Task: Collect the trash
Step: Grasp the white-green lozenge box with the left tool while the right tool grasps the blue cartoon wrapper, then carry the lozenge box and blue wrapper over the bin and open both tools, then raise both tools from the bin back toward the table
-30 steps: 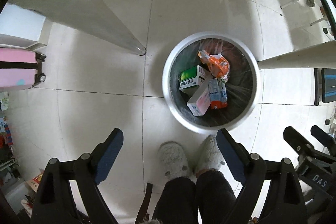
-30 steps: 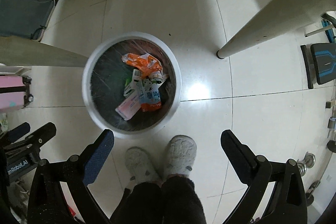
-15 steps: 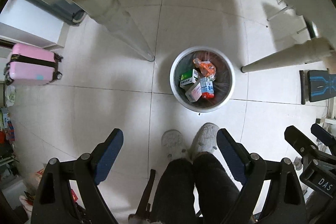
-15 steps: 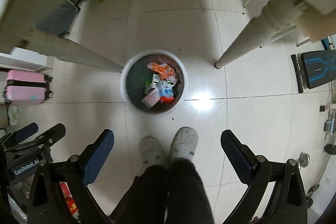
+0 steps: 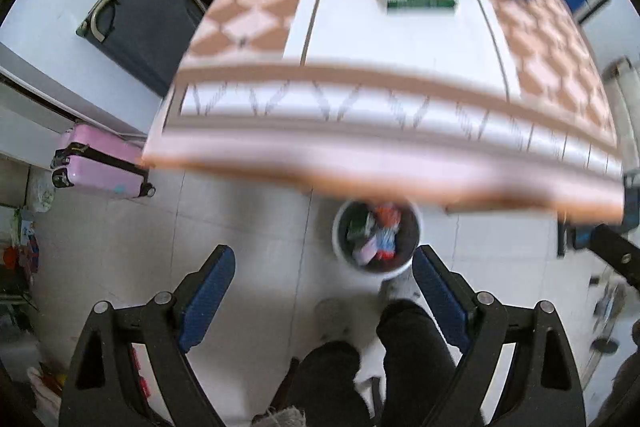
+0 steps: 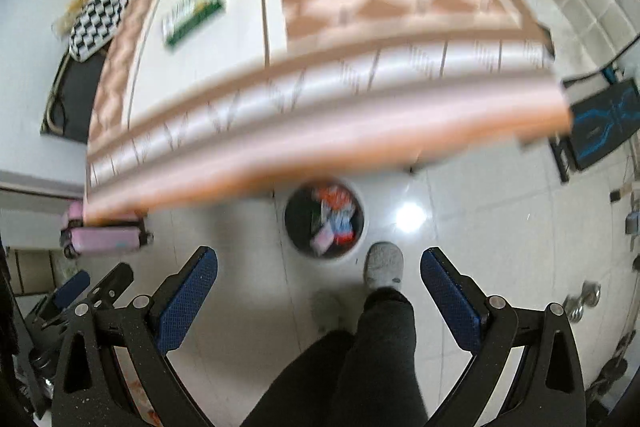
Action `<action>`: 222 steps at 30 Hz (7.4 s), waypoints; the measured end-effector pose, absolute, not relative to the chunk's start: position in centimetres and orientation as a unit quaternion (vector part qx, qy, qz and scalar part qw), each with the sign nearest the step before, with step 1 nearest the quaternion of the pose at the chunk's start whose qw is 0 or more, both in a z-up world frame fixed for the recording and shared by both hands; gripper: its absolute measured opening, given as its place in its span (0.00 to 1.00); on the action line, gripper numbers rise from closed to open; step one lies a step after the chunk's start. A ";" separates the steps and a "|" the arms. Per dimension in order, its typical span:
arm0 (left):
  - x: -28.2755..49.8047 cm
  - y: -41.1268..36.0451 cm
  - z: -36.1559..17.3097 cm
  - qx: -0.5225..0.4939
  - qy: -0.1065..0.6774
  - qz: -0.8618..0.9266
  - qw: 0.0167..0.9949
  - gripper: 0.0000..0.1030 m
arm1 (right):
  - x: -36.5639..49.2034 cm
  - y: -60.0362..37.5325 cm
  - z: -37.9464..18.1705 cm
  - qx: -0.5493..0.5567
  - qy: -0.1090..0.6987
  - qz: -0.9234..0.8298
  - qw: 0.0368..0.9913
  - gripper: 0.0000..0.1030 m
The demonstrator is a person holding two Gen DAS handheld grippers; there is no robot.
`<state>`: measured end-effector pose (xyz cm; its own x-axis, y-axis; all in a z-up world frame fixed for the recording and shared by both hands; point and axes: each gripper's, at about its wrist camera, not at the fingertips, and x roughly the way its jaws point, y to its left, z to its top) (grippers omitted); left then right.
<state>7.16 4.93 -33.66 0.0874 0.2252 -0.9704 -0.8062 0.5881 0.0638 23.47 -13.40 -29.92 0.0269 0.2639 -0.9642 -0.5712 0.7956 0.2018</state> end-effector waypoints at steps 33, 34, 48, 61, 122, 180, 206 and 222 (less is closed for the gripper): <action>31.0 24.7 -39.7 -0.381 0.611 0.390 0.573 0.88 | 62.3 9.4 -38.4 0.143 0.750 0.287 0.579 0.45; 31.4 24.5 -39.7 -0.383 0.610 0.389 0.575 0.87 | 62.3 9.6 -38.5 0.142 0.751 0.289 0.577 0.34; 31.5 22.8 -35.6 -0.349 0.577 0.388 0.628 0.65 | 56.6 6.7 -34.9 0.081 0.730 0.345 0.584 0.18; 28.3 24.1 -38.5 -0.384 0.579 0.366 0.619 0.90 | 54.6 2.9 -34.3 0.069 0.717 0.336 0.607 0.18; 5.4 0.5 -40.9 -0.250 0.615 0.286 0.690 0.93 | 17.2 -15.5 -40.8 -0.145 0.658 0.321 0.665 0.17; 7.5 4.1 -61.9 -0.334 0.618 0.244 0.669 0.96 | 20.4 -12.9 -66.2 -0.219 0.642 0.259 0.688 0.97; 2.9 2.1 -34.5 -0.249 0.567 0.319 0.717 0.96 | 16.4 -14.8 -34.7 -0.140 0.627 0.297 0.706 0.97; 18.3 14.5 -27.7 -0.260 0.522 0.421 0.695 0.96 | 36.9 -3.0 -25.5 -0.135 0.608 0.350 0.700 0.97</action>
<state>18.29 14.54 -27.70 0.1020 0.3134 -0.9441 -0.8561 0.5111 0.0771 36.85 -2.96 -25.50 0.0164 0.3255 -0.9454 -0.6542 0.7186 0.2360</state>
